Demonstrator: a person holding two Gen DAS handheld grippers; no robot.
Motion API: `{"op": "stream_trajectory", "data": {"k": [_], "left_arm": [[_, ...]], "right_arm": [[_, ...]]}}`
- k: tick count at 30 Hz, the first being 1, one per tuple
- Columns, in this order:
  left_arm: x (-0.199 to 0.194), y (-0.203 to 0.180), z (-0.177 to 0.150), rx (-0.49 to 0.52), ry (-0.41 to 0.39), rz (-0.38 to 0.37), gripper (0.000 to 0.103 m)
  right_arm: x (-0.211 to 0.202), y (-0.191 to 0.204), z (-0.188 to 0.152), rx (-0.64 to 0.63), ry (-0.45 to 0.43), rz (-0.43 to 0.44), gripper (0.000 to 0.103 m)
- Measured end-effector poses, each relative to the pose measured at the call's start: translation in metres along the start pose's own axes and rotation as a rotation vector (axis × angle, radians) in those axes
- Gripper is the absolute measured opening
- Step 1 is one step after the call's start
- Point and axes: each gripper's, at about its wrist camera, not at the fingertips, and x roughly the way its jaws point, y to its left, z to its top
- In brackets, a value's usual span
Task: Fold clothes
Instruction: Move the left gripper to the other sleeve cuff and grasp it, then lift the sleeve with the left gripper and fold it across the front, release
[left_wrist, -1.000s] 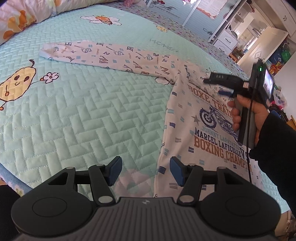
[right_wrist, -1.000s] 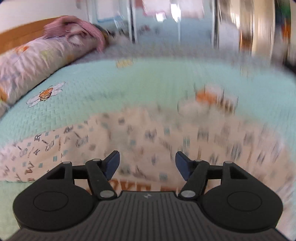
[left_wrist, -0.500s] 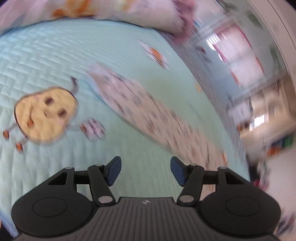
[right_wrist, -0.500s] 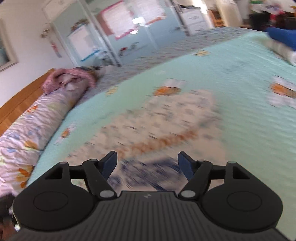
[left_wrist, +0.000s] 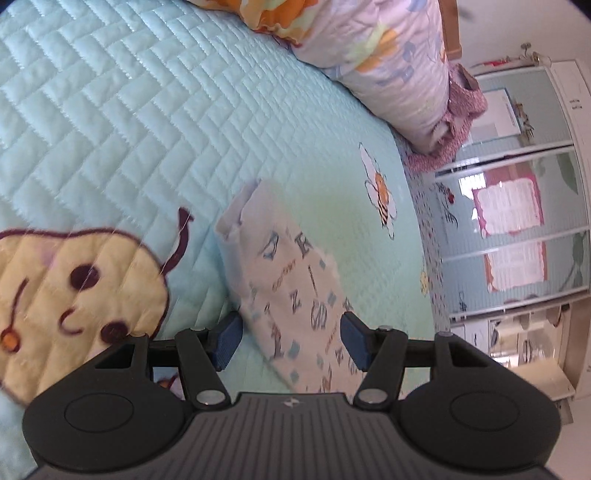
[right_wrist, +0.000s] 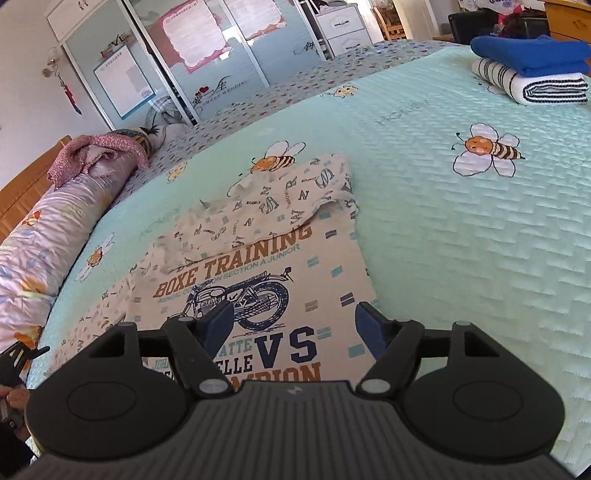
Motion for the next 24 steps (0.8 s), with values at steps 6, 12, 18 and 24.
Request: {"op": "stream_trajectory", "data": {"k": [6, 12, 18, 24], "left_arm": [[0.011, -0.007, 0.010, -0.007, -0.047, 0.007, 0.061], [0.018, -0.007, 0.015, 0.002, -0.066, 0.007, 0.061], [0.021, -0.006, 0.014, 0.058, -0.074, 0.020, 0.003], [0.017, -0.021, 0.015, 0.115, -0.113, 0.027, 0.002]], "right_arm": [[0.002, -0.004, -0.008, 0.006, 0.028, -0.031, 0.074], [0.005, -0.008, -0.007, 0.010, 0.035, -0.056, 0.074], [0.005, -0.011, -0.010, 0.028, 0.049, -0.071, 0.074], [-0.001, -0.018, -0.010, 0.039, 0.046, -0.078, 0.074]]}}
